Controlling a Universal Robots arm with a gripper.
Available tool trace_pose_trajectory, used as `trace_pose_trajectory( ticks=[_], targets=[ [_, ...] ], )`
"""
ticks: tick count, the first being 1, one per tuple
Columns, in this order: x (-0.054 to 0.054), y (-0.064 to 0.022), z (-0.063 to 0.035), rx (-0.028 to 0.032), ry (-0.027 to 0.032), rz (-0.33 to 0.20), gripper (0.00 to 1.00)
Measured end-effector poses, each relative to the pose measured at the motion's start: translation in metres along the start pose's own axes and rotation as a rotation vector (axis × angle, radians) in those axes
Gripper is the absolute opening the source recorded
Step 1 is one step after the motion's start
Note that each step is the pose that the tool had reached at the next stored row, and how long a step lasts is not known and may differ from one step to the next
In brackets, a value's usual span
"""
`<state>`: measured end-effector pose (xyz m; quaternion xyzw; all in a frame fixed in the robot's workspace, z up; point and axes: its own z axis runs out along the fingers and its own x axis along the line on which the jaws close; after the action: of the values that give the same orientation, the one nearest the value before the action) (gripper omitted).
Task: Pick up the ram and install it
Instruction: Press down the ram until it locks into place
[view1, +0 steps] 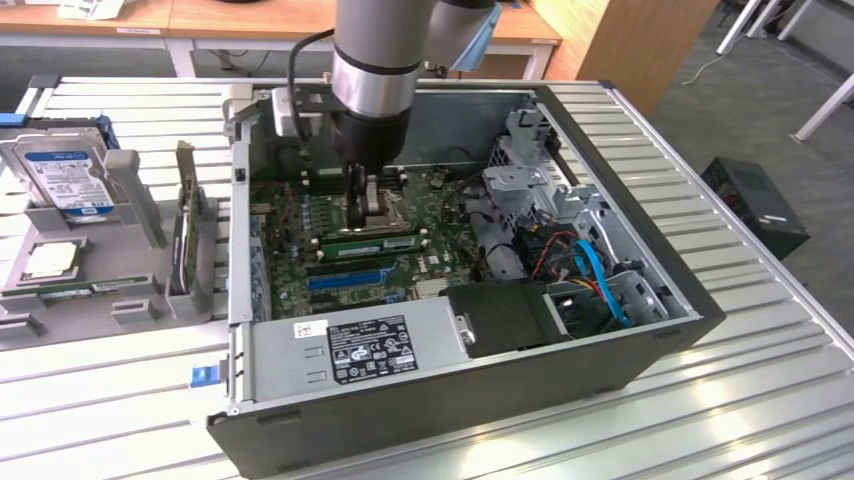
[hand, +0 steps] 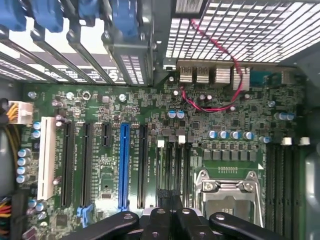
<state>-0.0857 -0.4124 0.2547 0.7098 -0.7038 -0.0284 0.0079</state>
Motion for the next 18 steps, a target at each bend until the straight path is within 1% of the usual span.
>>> trace_pose_trajectory(
  ticks=[13,18],
  targets=[
    [-0.001,0.0022,-0.042,0.0,0.0002,0.0,0.1],
    [-0.002,0.0027,-0.0536,-0.0001,0.0004,0.0,0.1]
  ],
)
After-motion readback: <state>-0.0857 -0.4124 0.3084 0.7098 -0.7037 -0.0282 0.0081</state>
